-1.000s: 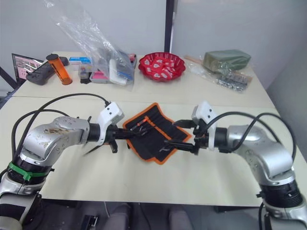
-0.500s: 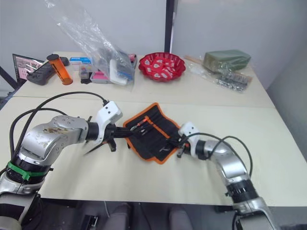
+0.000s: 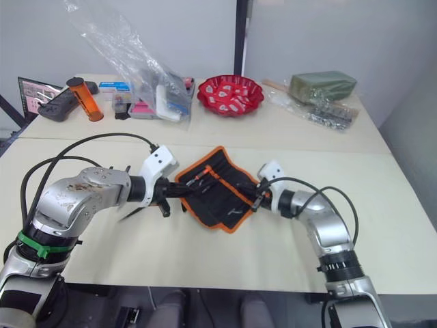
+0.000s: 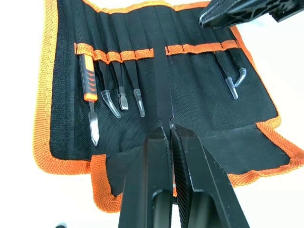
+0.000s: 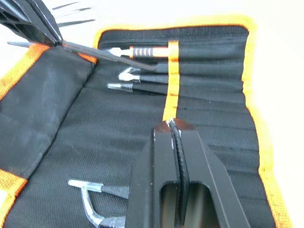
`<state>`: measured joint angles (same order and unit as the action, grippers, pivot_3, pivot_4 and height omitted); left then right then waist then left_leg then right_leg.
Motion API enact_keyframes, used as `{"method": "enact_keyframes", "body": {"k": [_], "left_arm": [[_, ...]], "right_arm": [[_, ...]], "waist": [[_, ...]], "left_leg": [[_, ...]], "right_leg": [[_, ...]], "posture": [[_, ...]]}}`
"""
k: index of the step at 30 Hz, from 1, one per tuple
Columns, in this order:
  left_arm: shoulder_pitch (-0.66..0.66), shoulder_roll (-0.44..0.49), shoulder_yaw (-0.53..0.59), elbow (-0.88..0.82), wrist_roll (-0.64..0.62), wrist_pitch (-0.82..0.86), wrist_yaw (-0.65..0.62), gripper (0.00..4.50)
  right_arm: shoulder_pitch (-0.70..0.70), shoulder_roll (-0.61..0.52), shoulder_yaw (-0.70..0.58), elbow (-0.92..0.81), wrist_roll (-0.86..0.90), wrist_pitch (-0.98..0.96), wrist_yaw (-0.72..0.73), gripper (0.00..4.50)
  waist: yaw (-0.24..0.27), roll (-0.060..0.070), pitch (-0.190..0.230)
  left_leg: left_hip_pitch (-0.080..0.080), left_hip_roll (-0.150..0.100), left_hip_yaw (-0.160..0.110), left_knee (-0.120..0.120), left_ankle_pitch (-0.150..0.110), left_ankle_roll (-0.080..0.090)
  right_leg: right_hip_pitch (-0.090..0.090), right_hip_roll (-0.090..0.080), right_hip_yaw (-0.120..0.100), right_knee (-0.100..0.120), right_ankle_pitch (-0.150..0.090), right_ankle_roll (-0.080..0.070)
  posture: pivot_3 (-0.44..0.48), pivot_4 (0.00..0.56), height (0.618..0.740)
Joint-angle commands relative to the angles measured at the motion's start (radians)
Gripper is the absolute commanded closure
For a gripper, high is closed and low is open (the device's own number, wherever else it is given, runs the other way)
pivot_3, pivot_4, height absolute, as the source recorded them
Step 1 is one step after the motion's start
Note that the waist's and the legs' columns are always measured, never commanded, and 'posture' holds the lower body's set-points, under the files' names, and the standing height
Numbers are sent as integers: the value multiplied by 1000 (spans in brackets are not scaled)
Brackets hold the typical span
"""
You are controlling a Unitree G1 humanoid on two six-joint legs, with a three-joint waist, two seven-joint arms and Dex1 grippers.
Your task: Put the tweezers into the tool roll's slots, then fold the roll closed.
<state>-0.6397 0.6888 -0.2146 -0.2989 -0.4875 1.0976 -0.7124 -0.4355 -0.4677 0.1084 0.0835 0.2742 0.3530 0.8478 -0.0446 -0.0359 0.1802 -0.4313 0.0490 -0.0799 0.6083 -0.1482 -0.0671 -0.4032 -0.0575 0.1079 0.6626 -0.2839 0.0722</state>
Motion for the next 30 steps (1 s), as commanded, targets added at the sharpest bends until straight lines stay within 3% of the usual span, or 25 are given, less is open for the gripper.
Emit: {"method": "enact_keyframes", "body": {"k": [1, 30], "left_arm": [[3, -15, 21, -49, -5, 20, 21, 4500], [-3, -70, -11, 32, 19, 126, 85, 4500]], "right_arm": [[6, -16, 13, 5, -29, -6, 7, 4467], [72, -14, 36, -34, -42, 74, 1, 4467]], "waist": [[0, 0, 0], [-1, 0, 0]], "left_leg": [[0, 0, 0, 0, 0, 0], [10, 0, 0, 0, 0, 0]], "right_leg": [[0, 0, 0, 0, 0, 0], [12, 0, 0, -3, -1, 2]], "posture": [[0, 150, 740], [0, 150, 740]]}}
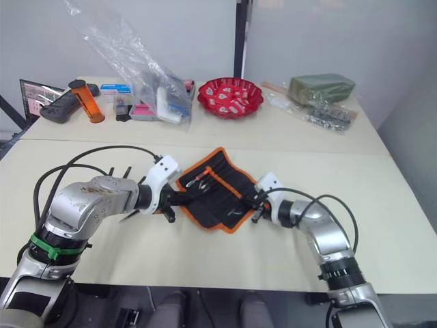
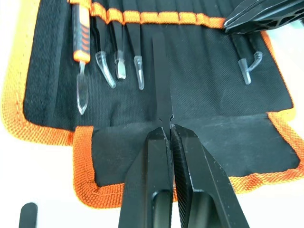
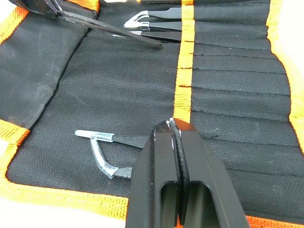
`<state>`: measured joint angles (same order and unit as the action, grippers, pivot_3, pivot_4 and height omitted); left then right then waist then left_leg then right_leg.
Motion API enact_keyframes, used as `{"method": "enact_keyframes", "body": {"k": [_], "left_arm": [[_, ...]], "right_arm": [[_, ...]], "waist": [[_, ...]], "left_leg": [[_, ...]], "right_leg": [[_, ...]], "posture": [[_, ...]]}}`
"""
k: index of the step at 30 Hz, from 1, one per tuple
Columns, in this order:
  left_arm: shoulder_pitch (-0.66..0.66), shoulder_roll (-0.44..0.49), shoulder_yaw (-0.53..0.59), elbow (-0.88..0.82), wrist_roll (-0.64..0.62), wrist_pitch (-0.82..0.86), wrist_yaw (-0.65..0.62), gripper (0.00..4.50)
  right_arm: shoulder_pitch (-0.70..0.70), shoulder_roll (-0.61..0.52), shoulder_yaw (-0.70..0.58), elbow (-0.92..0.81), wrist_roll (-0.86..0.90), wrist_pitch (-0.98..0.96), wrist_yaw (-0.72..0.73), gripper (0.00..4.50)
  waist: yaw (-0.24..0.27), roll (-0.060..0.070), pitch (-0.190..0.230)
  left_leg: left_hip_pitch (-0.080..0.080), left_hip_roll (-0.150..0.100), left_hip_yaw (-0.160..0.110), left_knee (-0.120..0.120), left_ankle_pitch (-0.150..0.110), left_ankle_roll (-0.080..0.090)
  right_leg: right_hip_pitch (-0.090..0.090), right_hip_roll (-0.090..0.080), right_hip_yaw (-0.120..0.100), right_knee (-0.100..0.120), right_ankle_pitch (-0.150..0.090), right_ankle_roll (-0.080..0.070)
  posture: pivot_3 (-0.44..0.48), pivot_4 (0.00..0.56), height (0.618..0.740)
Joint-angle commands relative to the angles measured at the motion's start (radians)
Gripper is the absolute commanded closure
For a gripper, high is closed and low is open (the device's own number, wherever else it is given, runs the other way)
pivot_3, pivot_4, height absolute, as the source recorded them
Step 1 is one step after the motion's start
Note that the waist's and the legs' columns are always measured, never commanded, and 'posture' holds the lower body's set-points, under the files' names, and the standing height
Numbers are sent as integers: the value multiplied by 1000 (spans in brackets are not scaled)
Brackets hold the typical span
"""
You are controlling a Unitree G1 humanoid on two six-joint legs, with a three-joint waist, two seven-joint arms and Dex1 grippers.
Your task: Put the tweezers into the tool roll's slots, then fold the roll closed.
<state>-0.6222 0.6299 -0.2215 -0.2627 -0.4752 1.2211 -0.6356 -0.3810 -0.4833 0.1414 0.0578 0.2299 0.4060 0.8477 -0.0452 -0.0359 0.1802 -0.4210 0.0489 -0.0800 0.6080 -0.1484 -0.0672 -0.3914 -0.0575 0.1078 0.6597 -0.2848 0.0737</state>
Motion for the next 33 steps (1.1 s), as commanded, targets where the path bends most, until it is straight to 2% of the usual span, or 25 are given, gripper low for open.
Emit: {"method": "enact_keyframes", "body": {"k": [1, 12, 33], "left_arm": [[-23, -14, -7, 1, 11, 1, 9, 4500], [-57, -67, -43, 70, 65, -17, 40, 4500], [-137, -116, -107, 126, 105, -46, -23, 4500]], "right_arm": [[18, 2, 3, -11, 3, 22, 0, 4467], [37, 3, 4, -36, 8, 42, -6, 4467], [42, 8, 21, -34, 2, 41, -9, 4467]], "waist": [[0, 0, 0], [0, 0, 0], [2, 0, 0]], "left_leg": [[0, 0, 0, 0, 0, 0], [0, 0, 0, 0, 0, 0], [0, 0, 0, 0, 0, 0]], "right_leg": [[0, 0, 0, 0, 0, 0], [0, 0, 0, 0, 0, 0], [1, 0, 0, -1, 0, 0]], "posture": [[0, 150, 740], [0, 150, 740], [0, 150, 740]]}}
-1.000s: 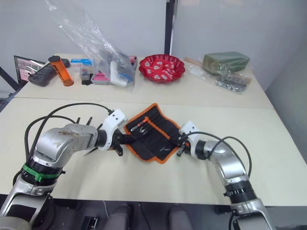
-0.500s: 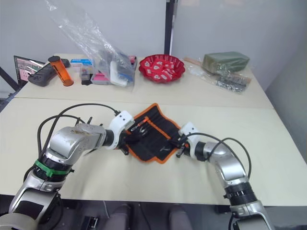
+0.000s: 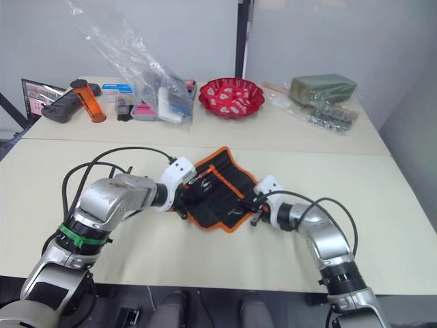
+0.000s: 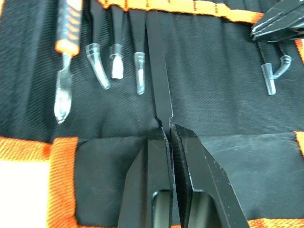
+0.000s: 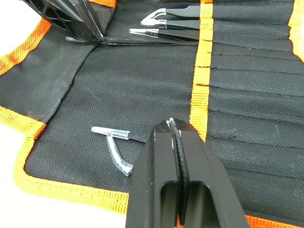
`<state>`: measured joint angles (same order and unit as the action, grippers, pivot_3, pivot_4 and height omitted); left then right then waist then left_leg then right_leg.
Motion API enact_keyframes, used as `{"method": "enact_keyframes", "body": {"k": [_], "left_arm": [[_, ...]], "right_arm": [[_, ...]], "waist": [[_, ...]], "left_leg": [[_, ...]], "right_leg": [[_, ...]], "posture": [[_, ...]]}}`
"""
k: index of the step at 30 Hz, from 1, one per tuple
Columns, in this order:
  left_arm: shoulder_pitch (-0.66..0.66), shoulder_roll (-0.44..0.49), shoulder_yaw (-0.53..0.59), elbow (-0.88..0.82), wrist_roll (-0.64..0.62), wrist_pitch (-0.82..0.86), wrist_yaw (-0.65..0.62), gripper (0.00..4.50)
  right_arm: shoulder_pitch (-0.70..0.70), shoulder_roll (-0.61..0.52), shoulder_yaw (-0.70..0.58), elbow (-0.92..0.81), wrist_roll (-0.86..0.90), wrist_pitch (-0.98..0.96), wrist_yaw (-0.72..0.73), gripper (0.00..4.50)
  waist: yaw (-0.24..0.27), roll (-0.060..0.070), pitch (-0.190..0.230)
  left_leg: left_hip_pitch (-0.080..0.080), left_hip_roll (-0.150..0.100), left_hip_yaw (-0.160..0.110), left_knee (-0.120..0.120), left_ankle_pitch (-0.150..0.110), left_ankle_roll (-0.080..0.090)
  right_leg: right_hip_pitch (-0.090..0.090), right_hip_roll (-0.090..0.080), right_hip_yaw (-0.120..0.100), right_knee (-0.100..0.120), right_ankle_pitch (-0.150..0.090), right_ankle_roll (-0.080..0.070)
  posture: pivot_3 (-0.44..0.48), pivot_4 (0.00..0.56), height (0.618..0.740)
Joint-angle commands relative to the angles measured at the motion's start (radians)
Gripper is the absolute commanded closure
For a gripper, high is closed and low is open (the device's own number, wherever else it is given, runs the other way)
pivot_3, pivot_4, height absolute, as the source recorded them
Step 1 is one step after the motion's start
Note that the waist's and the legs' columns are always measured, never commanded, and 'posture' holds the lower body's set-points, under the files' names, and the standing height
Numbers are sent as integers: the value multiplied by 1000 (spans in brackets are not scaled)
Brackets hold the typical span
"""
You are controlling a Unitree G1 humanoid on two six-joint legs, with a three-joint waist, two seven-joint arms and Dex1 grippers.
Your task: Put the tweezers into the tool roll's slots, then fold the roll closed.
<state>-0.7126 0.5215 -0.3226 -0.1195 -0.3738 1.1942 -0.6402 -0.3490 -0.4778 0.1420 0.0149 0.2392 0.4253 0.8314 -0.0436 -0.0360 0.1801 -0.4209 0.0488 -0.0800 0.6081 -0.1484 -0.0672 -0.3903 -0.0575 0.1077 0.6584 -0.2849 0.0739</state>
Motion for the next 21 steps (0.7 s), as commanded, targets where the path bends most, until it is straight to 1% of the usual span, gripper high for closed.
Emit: {"method": "enact_keyframes", "body": {"k": [1, 9, 16, 21], "left_arm": [[-54, -8, -9, -13, 6, -19, -20, 4500], [-86, -5, -16, 64, 53, -63, -22, 4500], [-116, -76, -14, 136, 84, -107, 0, 4500], [-151, -133, -42, 215, 142, -181, 16, 4500]], "right_arm": [[10, 4, 22, 10, -8, 21, 8, 4467], [2, 5, 26, 16, -8, 18, 10, 4467], [3, 8, 29, 17, -9, 18, 11, 4467], [4, 11, 33, 14, -10, 20, 13, 4467]], "waist": [[0, 0, 0], [-2, 0, 0], [-1, 0, 0], [-1, 0, 0]], "left_leg": [[0, 0, 0, 0, 0, 0], [0, 0, 0, -1, 0, 0], [0, 0, 0, 0, 0, 0], [0, 0, 0, 0, 0, 0]], "right_leg": [[0, 0, 0, 0, 0, 0], [0, 0, 0, -1, 0, 0], [0, 0, 0, -1, 0, 0], [0, 0, 0, -1, 0, 0]], "posture": [[0, 150, 740], [0, 150, 740], [0, 150, 740], [0, 150, 740]]}}
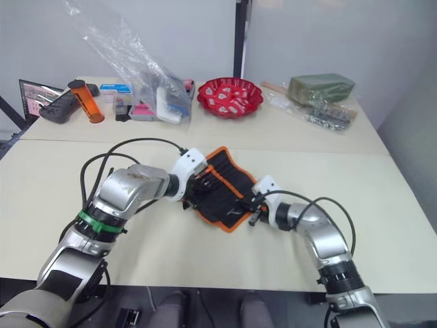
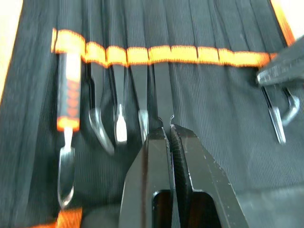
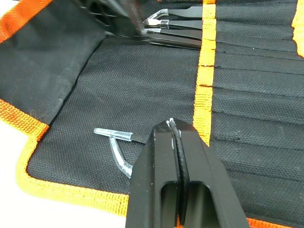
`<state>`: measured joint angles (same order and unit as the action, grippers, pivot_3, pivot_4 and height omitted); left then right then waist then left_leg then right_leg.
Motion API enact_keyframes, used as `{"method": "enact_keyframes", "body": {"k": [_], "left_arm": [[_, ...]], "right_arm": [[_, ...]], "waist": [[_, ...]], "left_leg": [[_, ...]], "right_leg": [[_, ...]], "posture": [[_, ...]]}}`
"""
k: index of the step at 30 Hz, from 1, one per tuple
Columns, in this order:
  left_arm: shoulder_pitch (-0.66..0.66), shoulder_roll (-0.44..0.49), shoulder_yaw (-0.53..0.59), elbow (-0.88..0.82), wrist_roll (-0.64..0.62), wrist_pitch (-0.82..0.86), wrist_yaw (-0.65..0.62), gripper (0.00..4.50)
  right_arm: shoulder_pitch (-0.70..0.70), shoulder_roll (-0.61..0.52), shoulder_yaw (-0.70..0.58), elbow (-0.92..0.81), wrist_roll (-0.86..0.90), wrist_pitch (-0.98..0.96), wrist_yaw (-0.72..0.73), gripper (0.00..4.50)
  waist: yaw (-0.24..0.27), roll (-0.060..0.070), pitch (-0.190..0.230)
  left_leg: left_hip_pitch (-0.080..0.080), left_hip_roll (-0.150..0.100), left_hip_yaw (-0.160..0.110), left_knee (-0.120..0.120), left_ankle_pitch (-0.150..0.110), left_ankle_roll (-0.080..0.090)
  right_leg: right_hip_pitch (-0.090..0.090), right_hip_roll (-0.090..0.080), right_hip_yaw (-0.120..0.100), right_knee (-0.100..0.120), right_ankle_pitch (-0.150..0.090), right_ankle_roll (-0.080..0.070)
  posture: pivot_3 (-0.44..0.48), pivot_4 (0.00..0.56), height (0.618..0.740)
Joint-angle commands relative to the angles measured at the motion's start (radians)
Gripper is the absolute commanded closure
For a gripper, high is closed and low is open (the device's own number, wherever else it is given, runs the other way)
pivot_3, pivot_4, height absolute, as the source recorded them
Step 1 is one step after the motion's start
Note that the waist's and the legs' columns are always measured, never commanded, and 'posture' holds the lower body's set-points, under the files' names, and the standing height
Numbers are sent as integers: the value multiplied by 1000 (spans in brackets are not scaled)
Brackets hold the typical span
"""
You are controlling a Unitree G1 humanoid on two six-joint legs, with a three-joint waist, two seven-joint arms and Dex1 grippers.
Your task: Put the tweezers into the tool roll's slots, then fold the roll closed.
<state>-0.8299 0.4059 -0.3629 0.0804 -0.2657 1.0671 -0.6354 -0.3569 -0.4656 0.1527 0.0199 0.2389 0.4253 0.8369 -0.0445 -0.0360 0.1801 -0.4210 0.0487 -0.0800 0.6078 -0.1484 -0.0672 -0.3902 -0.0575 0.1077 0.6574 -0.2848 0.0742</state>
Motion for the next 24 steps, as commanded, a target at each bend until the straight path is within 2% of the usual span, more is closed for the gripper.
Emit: {"method": "enact_keyframes", "body": {"k": [1, 9, 12, 24], "left_arm": [[-36, -24, -6, 32, 44, -70, 10, 4500], [-52, -88, -19, 168, 111, -191, 4, 4500], [-53, -97, -8, 177, 107, -189, -10, 4500], [25, -15, 85, -39, 44, -13, -36, 544]], "right_arm": [[12, -1, 22, 8, -10, 20, 8, 4467], [28, -7, 18, -14, -7, 28, 9, 4467], [31, -10, 16, -19, -7, 30, 9, 4467], [5, 8, -59, -22, 57, 8, 11, 4500]], "waist": [[-1, 0, 0], [1, 0, 0], [1, 0, 0], [-2, 0, 0]], "left_leg": [[0, 0, 0, 0, 0, 0], [0, 0, 0, 0, 0, 0], [0, 0, 0, 0, 0, 0], [0, 0, 0, 0, 0, 0]], "right_leg": [[0, 0, 0, 0, 0, 0], [0, 0, 0, 0, 0, 0], [1, 0, 0, 0, 0, 0], [0, 0, 0, 0, 0, 0]], "posture": [[0, 150, 740], [0, 150, 740], [0, 150, 740], [0, 150, 740]]}}
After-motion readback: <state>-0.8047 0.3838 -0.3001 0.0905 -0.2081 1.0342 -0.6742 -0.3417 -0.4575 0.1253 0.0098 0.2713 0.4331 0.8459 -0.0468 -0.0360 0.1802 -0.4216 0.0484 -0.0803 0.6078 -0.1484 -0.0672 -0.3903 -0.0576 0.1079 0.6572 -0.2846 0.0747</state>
